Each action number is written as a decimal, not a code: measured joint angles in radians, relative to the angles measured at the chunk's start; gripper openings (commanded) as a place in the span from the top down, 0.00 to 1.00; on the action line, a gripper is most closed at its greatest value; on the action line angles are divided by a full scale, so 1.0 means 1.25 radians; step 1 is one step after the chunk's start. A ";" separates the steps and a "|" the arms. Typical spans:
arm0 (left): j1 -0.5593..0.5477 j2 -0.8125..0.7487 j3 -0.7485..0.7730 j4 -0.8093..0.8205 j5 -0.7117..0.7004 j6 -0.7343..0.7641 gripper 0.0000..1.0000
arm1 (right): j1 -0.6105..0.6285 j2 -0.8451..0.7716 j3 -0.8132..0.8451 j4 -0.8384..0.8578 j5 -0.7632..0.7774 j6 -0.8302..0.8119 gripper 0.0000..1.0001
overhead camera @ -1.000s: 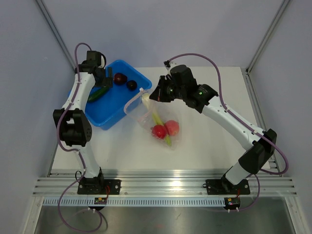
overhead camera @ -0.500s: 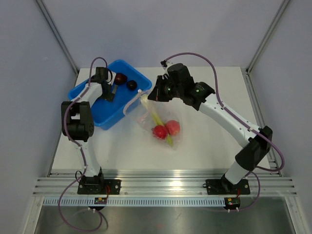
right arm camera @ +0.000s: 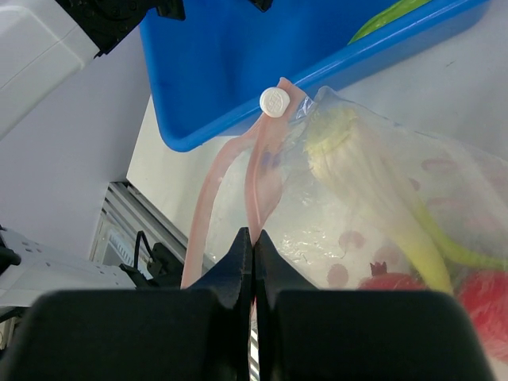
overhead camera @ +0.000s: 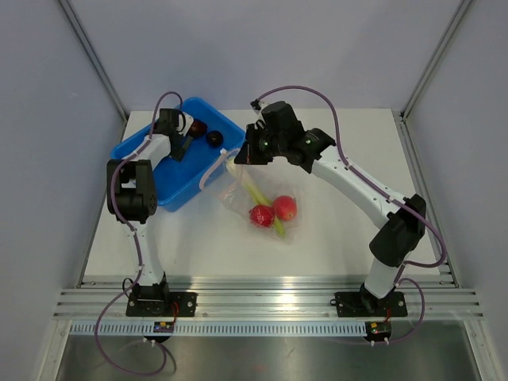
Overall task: Place the food in the zip-top bag and seal the zipper
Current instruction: Pick up the fake vegetable from the bin.
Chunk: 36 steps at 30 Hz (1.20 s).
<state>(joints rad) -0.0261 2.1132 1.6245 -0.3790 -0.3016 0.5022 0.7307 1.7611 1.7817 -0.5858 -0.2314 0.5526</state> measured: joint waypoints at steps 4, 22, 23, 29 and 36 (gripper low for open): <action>0.000 0.039 0.003 0.033 -0.015 0.029 0.09 | 0.000 0.019 0.017 -0.012 -0.003 -0.005 1.00; 0.001 0.074 0.030 0.034 0.077 0.037 0.21 | 0.000 0.027 0.020 -0.026 -0.005 -0.011 1.00; 0.001 0.071 0.030 0.029 0.083 0.038 0.23 | 0.000 0.027 0.020 -0.026 -0.005 -0.011 1.00; 0.003 0.037 0.014 -0.005 0.135 0.030 0.36 | 0.000 0.027 0.020 -0.026 0.001 -0.011 1.00; -0.004 -0.013 -0.026 -0.045 0.188 0.009 0.22 | 0.000 0.027 0.020 -0.025 0.001 -0.011 1.00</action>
<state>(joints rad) -0.0311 2.0975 1.5925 -0.4358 -0.0669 0.5129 0.7307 1.7950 1.8065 -0.6174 -0.2298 0.5392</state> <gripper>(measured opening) 0.696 0.011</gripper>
